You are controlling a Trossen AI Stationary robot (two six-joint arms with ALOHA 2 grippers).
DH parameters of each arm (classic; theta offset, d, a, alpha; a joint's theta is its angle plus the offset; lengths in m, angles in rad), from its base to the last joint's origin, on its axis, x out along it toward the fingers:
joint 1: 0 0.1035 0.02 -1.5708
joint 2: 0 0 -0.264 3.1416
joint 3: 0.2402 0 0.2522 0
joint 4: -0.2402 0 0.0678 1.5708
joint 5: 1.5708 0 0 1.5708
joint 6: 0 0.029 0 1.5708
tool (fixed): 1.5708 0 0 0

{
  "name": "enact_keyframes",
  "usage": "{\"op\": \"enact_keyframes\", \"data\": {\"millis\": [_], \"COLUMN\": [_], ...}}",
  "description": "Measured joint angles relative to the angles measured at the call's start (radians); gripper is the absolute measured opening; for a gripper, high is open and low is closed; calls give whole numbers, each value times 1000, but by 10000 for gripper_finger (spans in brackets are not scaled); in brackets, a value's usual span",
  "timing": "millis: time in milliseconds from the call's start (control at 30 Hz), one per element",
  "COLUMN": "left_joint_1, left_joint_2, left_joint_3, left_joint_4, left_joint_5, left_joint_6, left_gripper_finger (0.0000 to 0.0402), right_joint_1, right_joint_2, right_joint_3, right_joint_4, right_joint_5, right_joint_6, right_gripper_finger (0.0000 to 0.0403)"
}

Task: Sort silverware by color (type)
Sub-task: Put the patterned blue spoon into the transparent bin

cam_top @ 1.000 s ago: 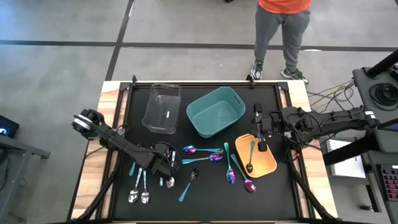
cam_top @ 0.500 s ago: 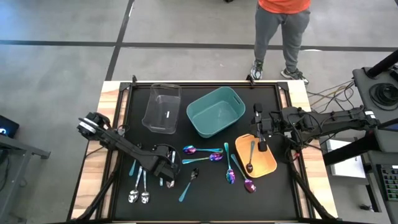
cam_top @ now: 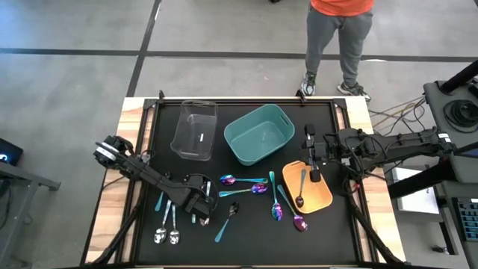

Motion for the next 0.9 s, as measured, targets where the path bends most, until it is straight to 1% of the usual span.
{"op": "enact_keyframes", "data": {"millis": [167, 533, 900], "left_joint_1": [0, 0, -1], "left_joint_2": [0, 2, -1], "left_joint_3": [0, -1, -3], "left_joint_4": [6, -1, -8], "left_joint_5": [1, -6, -27], "left_joint_6": [-2, -3, -10], "left_gripper_finger": [67, 6, 2], "right_joint_1": [0, 0, 0], "right_joint_2": [0, 0, 0], "right_joint_3": [0, 0, 0], "right_joint_4": [0, 0, 0], "right_joint_5": [0, 0, 0], "right_joint_6": [0, 0, 0], "right_gripper_finger": [54, 54, 54]}}
